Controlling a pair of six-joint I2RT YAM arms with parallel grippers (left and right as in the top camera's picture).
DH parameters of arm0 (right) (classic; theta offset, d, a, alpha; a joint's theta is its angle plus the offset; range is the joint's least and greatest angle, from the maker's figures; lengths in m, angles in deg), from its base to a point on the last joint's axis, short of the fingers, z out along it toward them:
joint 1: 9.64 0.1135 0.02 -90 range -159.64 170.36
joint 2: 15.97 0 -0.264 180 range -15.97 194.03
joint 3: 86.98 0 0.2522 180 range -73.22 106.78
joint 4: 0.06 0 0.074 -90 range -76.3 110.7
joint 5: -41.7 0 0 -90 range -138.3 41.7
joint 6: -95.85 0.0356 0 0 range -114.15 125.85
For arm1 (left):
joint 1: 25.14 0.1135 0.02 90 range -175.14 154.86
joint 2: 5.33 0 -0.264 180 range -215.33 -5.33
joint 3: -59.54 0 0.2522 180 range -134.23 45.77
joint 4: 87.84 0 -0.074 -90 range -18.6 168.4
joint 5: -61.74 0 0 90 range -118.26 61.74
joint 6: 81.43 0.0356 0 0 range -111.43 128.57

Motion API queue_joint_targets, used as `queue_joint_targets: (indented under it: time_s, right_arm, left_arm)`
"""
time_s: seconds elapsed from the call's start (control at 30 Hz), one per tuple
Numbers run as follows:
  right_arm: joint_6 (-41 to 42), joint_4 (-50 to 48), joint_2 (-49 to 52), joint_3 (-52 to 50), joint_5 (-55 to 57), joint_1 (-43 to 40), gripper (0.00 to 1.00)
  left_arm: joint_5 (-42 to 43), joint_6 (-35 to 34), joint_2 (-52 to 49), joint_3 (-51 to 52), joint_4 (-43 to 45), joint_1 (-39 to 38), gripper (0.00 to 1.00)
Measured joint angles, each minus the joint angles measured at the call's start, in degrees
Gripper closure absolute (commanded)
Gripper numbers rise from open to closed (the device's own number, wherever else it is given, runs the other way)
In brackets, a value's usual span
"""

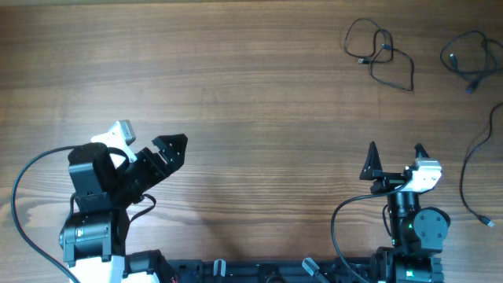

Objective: Untangle cables

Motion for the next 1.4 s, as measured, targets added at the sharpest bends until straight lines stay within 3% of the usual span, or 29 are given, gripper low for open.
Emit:
queue_joint_targets:
  time_s: [1.0, 1.23, 1.4]
  right_arm:
    - [-1.92, -0.02, 0.00, 0.00, 0.00, 0.00, 0.00]
    - [-1.92, -0.07, 0.00, 0.00, -0.02, 0.00, 0.00]
    - [-1.92, -0.22, 0.00, 0.00, -0.02, 0.00, 0.00]
  left_arm:
    - [-0.04, 0.00, 0.37, 0.00, -0.07, -0.81, 0.00]
    - [-1.38, 0.46, 7.98, 0.00, -1.86, -4.57, 0.00]
    - [-3.72, 0.96, 18.86, 0.00, -6.43, -7.02, 0.00]
